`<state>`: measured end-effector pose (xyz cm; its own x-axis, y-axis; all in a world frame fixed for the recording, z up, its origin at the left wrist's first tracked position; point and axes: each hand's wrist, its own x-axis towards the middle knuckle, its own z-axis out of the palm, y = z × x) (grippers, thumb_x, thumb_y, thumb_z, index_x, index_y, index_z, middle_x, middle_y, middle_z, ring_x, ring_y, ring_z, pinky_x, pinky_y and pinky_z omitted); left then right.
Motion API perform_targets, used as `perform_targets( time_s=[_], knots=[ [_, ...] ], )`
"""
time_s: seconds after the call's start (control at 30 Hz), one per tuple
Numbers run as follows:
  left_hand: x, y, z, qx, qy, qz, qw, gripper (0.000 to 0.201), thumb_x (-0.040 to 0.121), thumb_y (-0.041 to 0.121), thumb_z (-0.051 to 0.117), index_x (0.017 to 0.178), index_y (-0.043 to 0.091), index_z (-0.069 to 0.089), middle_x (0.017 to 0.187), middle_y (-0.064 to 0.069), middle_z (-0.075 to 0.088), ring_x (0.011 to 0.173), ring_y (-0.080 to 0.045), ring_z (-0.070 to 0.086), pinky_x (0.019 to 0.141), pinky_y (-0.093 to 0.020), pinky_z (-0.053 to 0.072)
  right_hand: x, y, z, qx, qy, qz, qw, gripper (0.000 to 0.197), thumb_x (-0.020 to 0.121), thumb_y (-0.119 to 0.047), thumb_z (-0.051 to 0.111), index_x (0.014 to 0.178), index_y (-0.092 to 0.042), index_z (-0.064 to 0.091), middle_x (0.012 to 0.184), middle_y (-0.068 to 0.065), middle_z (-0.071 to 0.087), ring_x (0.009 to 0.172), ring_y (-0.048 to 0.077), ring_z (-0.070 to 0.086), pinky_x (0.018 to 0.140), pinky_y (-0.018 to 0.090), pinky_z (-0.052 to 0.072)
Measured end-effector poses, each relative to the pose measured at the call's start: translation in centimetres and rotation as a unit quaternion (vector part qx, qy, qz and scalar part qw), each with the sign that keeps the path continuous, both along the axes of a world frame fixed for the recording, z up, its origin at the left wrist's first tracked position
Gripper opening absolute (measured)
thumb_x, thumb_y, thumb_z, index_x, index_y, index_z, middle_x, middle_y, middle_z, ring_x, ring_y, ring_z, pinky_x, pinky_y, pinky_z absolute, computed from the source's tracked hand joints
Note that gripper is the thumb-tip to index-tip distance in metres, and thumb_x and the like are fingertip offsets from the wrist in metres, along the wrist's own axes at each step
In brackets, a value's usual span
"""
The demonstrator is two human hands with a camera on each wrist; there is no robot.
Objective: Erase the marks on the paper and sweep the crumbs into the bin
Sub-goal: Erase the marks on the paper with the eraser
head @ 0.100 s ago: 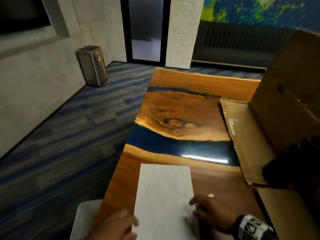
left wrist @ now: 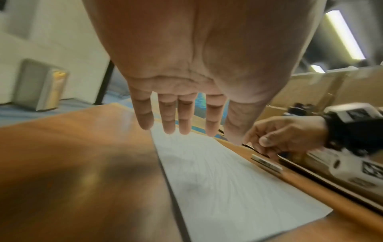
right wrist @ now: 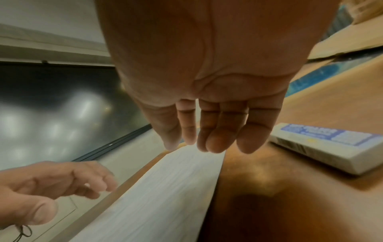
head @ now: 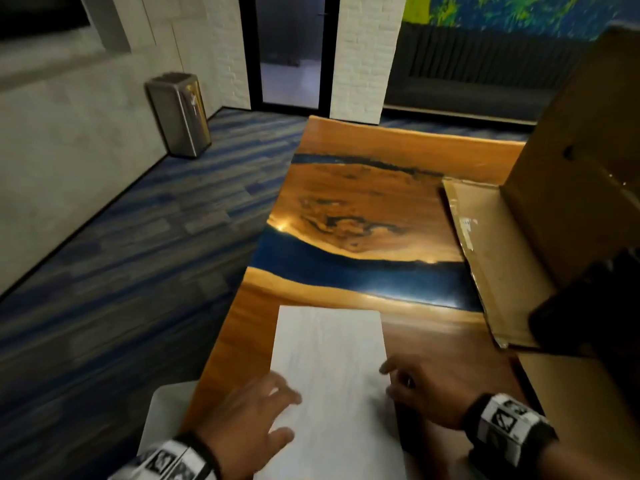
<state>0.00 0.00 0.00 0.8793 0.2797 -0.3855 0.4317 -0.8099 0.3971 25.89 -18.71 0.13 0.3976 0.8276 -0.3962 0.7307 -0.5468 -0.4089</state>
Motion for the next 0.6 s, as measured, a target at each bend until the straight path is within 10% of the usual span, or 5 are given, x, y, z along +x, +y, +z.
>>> perform_targets(
  time_s=[0.23, 0.6],
  knots=[
    [3.3, 0.0, -4.7, 0.111, 0.008, -0.07, 0.991, 0.063, 0.094, 0.059, 0.052, 0.152, 0.045, 0.031, 0.166, 0.008, 0.014, 0.152, -0.014, 0.014, 0.122, -0.036, 0.017, 2.6, -0.7, -2.9, -0.024, -0.127, -0.011, 0.992, 0.035, 0.092, -0.046, 0.063, 0.125, -0.036, 0.058, 0.109, -0.006, 0.046, 0.09, 0.014, 0.057, 0.084, 0.03, 0.051],
    [0.0, -3.1, -4.8, 0.131, 0.016, -0.056, 0.99, 0.063, 0.092, 0.061, 0.055, 0.15, 0.044, 0.034, 0.161, 0.007, 0.024, 0.144, -0.017, 0.029, 0.116, -0.038, 0.031, 1.1, -2.7, -3.8, -0.078, -0.158, -0.069, 0.982, 0.046, 0.092, -0.023, 0.064, 0.135, -0.037, 0.053, 0.11, 0.001, 0.041, 0.08, 0.014, 0.054, 0.058, 0.018, 0.036]
  ],
)
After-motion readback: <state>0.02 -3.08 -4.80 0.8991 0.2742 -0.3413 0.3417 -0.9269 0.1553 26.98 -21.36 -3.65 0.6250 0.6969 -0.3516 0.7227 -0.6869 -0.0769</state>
